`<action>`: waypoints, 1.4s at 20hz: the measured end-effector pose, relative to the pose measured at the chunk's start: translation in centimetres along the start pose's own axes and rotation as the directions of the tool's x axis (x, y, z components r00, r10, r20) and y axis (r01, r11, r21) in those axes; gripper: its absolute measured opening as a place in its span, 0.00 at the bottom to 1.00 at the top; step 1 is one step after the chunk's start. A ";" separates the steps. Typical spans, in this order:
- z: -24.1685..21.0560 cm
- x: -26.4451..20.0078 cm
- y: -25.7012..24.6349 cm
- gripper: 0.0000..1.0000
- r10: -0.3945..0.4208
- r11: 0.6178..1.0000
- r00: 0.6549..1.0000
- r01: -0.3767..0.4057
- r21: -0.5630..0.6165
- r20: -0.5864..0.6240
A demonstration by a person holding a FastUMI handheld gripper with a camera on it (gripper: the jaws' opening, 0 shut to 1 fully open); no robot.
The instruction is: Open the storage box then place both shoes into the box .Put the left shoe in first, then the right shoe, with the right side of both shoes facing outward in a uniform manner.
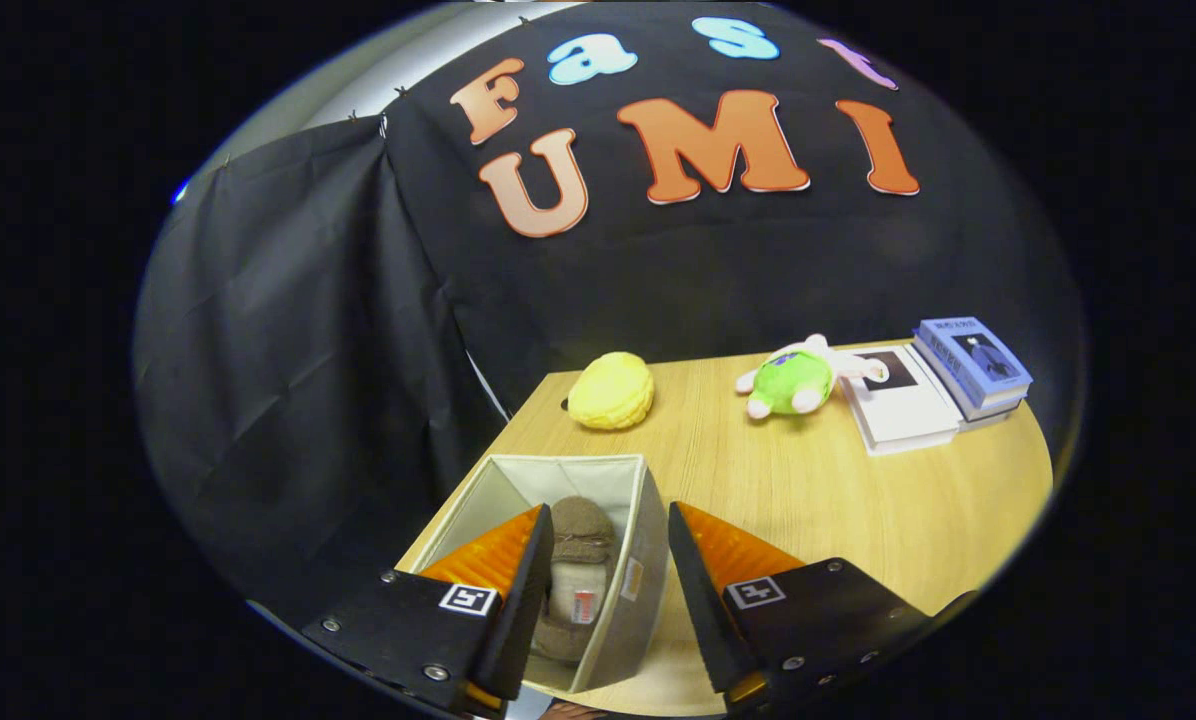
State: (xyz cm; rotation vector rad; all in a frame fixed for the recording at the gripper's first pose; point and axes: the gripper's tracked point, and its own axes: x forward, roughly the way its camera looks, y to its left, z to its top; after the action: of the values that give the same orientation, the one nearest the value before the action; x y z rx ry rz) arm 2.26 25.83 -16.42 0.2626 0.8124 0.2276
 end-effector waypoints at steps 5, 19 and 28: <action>2.0 -4.1 -3.4 0.85 -0.018 0.993 0.989 0.035 -0.114 0.145; 5.7 -16.8 -17.0 0.92 -0.162 0.948 0.833 0.280 -0.151 0.529; 8.0 -22.8 -21.3 0.91 -0.184 0.915 0.724 0.373 -0.153 0.665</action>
State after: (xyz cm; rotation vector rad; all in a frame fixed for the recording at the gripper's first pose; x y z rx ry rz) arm -4.92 -2.28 -2.31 -0.0630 0.1166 -0.0490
